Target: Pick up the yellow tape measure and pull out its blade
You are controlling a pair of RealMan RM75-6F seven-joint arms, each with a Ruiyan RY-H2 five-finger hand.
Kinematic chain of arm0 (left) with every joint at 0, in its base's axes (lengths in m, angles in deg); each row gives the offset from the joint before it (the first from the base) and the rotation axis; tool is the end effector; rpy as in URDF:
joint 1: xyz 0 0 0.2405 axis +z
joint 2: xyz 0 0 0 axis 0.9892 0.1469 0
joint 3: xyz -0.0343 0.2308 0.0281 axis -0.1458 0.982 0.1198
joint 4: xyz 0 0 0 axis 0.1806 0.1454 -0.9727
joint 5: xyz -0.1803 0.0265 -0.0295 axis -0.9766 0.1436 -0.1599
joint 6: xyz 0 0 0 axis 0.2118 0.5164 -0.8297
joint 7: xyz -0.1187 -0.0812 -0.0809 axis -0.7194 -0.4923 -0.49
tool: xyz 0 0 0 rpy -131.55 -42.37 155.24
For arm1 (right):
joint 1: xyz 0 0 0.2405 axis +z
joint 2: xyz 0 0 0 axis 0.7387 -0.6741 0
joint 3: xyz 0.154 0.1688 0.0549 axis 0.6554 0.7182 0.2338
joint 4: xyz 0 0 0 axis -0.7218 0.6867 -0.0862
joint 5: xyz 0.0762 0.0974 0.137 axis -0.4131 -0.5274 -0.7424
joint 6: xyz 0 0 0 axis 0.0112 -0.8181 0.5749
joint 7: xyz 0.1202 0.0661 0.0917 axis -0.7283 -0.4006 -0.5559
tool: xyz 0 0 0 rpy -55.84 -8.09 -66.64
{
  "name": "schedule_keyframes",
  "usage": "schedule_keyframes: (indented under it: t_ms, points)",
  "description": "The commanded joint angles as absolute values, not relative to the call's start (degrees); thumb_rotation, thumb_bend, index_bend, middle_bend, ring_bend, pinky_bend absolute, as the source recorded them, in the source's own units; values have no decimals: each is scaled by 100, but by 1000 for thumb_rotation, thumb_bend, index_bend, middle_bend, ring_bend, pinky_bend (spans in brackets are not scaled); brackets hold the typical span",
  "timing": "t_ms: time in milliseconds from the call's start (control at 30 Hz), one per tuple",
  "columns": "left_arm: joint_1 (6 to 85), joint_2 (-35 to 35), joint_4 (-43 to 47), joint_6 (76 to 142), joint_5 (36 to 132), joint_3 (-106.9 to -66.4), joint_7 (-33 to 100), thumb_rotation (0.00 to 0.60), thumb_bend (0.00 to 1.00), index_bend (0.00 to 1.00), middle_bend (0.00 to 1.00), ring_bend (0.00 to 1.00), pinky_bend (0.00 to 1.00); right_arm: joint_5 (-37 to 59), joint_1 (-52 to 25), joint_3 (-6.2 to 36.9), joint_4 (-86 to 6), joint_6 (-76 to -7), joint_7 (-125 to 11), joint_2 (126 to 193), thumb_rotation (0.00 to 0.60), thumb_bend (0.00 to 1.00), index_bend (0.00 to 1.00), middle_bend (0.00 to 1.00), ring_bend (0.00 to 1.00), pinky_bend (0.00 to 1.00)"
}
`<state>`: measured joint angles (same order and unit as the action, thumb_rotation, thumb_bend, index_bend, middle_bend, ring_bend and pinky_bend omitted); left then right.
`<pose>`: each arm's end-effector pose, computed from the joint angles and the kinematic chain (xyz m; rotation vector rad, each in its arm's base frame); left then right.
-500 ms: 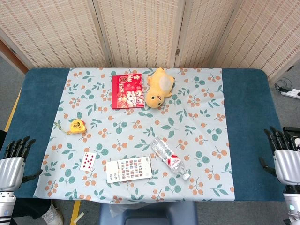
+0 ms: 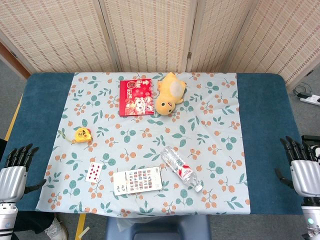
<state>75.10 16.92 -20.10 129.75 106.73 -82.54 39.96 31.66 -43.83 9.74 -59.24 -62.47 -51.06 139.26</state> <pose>-0.2702 0.2088 0.1641 -1.3782 -0.8576 -0.8864 -0.2867 -0.1982 0.1849 1.3496 -0.8525 0.8279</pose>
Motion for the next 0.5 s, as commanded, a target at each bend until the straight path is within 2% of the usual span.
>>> schedule_keyframes:
  t_ms: [33, 233, 500]
  points:
    - [7388, 1711, -1996, 12862, 10715, -8318, 3906, 600, 173, 166, 90, 100, 0, 3154, -4376, 991, -5930, -6244, -5106, 13897, 600, 353, 0, 84, 99, 0]
    - [6883, 1712, -1903, 12347, 10727, -8573, 3604, 600, 175, 165, 90, 101, 0, 3205, -4329, 1049, -6009, -6279, -5022, 13813, 600, 353, 0, 84, 100, 0]
    - [5885, 1413, -1274, 10979, 10271, -8941, 3181, 600, 178, 159, 90, 104, 0, 3187, -4293, 1105, -6111, -6291, -4920, 13714, 600, 353, 5, 84, 103, 0]
